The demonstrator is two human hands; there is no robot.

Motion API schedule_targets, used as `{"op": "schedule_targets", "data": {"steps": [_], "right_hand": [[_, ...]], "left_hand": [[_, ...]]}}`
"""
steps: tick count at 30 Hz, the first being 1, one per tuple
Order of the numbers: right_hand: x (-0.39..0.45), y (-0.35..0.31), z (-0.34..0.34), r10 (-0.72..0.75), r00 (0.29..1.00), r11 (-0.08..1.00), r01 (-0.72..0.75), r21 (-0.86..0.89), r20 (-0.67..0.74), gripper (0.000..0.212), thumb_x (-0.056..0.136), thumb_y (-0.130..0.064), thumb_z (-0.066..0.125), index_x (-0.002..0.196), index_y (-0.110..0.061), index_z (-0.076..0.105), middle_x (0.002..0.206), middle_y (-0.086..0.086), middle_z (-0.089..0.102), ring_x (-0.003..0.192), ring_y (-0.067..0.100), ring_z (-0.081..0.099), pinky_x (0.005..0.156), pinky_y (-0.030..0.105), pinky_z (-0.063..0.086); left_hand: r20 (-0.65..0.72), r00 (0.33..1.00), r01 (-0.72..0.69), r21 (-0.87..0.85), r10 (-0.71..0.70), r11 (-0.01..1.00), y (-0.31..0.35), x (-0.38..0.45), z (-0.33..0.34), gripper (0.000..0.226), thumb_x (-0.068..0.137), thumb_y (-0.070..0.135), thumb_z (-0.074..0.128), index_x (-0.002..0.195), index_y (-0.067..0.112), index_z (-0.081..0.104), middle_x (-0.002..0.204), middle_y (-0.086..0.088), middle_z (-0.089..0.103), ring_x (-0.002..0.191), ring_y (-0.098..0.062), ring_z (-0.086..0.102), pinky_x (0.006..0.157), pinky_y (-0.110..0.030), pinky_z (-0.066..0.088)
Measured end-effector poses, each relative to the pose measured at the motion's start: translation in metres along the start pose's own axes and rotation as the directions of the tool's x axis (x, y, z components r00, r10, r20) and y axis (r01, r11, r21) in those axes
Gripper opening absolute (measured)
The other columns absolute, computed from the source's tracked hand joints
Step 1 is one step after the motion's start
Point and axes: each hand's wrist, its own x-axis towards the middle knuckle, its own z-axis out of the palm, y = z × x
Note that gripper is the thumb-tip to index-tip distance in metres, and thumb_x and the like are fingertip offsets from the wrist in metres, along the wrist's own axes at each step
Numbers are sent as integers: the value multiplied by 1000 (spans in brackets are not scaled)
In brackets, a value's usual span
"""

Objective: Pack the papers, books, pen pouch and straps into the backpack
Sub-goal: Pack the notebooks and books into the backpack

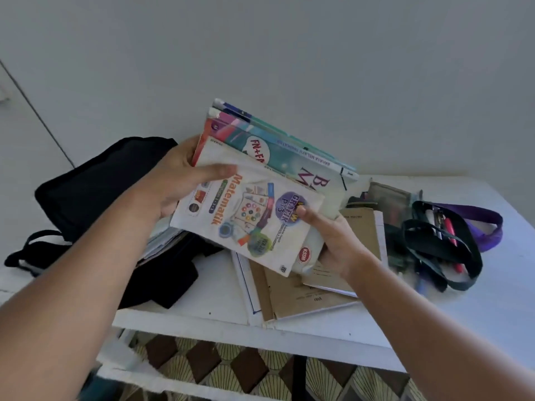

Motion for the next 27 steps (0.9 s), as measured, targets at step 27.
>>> {"op": "schedule_targets", "data": {"steps": [27], "right_hand": [[58,86,134,374,880,922,-318,220,-293,55,76,-19,92,126,-16,70,111,19,78,99,44,76,89,69,57]], "left_hand": [[-424,888,370,888,178,272,-102,6,-143,43,99,28,57,140,19,45,137,-11,48,123,-38,41,92,-46,44]]}}
